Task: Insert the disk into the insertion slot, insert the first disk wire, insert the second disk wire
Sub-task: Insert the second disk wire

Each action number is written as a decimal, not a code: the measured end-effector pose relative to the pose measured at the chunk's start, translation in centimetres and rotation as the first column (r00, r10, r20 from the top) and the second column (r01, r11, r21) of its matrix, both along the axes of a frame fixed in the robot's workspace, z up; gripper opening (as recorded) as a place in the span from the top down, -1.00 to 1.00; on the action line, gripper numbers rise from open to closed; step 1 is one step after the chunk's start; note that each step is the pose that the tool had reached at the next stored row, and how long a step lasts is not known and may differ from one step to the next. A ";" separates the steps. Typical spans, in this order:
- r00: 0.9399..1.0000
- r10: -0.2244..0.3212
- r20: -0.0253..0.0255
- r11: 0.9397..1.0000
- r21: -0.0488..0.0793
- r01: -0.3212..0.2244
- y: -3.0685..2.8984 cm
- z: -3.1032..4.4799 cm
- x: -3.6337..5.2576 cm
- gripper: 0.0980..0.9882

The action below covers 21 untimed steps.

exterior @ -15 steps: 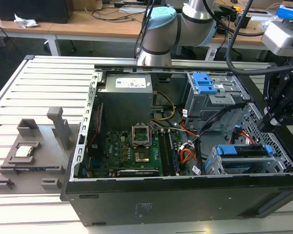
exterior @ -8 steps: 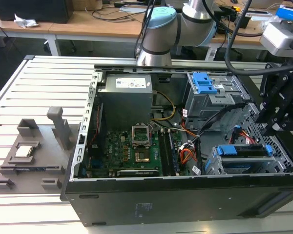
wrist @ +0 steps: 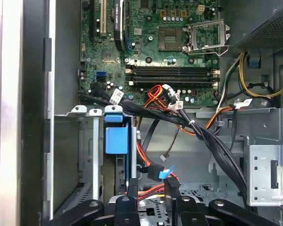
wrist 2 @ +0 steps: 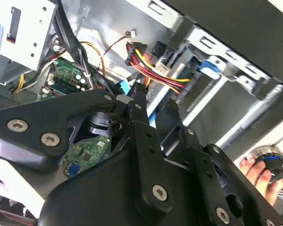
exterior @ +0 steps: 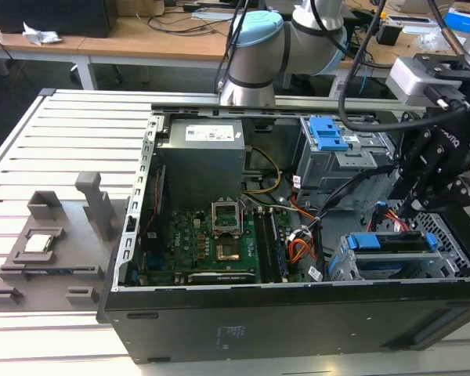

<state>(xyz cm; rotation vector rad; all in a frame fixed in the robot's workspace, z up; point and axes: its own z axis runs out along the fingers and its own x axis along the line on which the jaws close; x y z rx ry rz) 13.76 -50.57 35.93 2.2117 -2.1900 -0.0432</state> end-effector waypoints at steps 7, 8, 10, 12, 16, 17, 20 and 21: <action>1.000 0.000 0.000 0.994 -0.110 0.000 1.63 -0.78 -0.87 0.41; 1.000 0.000 0.000 0.993 -0.119 0.000 1.62 -0.82 -0.88 0.41; 1.000 0.000 0.000 0.991 -0.134 0.000 1.63 -1.00 -0.92 0.41; 1.000 0.000 0.000 0.990 -0.144 0.000 1.50 -1.03 -0.92 0.41; 1.000 0.000 0.000 0.989 -0.145 0.000 0.61 -1.04 -0.91 0.41; 1.000 0.000 0.000 0.989 -0.145 0.000 0.43 -1.04 -0.91 0.41; 1.000 0.000 0.000 0.989 -0.145 0.000 0.34 -1.04 -0.92 0.41; 1.000 0.000 0.000 0.989 -0.145 0.000 0.34 -1.04 -0.92 0.41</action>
